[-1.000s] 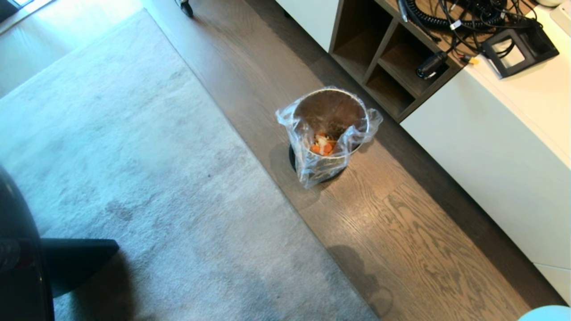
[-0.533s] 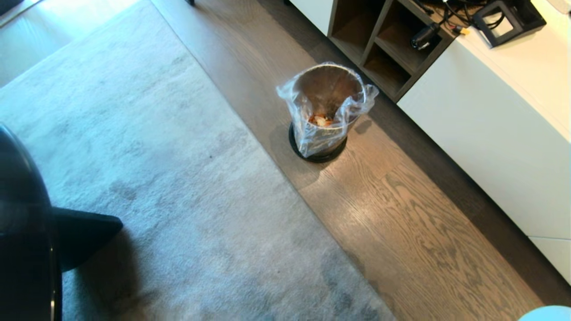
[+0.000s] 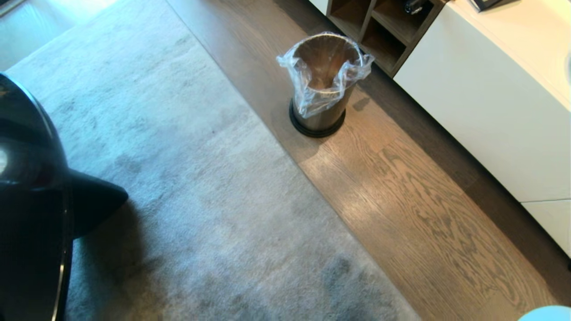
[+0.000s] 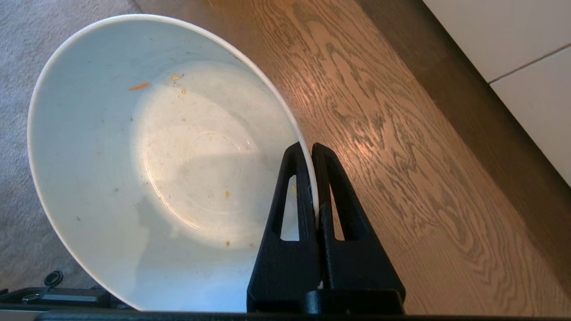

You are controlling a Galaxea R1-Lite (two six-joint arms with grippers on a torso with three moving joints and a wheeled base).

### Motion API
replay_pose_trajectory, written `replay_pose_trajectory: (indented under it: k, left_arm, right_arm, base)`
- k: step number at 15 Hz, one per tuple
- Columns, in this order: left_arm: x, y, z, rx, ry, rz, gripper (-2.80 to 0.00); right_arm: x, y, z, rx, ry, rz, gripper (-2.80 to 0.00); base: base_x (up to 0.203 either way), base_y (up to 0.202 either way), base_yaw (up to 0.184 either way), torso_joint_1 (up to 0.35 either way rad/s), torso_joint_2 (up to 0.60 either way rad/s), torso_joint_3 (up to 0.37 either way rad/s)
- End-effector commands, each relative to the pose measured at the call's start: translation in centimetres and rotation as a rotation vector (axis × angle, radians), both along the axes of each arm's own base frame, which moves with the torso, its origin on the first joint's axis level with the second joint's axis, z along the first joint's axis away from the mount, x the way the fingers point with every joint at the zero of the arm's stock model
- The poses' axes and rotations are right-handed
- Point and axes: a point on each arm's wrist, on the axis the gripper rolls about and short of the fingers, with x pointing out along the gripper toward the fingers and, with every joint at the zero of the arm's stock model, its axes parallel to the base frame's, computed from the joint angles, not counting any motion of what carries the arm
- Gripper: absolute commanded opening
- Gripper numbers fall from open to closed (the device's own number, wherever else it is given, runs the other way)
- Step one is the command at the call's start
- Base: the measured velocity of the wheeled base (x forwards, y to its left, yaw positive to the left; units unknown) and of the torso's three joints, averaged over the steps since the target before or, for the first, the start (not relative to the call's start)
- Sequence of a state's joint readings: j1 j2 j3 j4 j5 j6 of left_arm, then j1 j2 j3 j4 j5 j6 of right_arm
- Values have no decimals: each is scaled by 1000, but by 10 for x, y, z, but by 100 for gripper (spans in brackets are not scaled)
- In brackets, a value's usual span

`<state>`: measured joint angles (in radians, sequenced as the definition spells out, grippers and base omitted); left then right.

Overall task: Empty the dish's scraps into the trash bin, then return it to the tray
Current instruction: Put the bowl back to the table

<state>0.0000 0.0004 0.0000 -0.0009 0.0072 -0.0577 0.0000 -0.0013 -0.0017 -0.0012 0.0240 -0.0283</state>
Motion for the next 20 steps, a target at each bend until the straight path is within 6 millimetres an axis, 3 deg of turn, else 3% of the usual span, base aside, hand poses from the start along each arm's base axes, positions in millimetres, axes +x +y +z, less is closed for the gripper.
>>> replay_pose_trajectory:
  k: [1, 12, 20]
  left_arm:
    - [0, 0, 0, -1, -1, 0, -280]
    - [0, 0, 0, -2, -1, 0, -280]
    - [0, 0, 0, -4, -1, 0, -280]
  right_arm:
    - [0, 0, 0, 1, 1, 1, -280]
    - [0, 0, 0, 1, 1, 1, -280]
    - [0, 0, 0, 1, 4, 1, -280]
  base:
    - [-138, 0, 3, 2, 3, 3]
    - [-5, 0, 0, 0, 0, 6]
    - [0, 0, 0, 3, 2, 179]
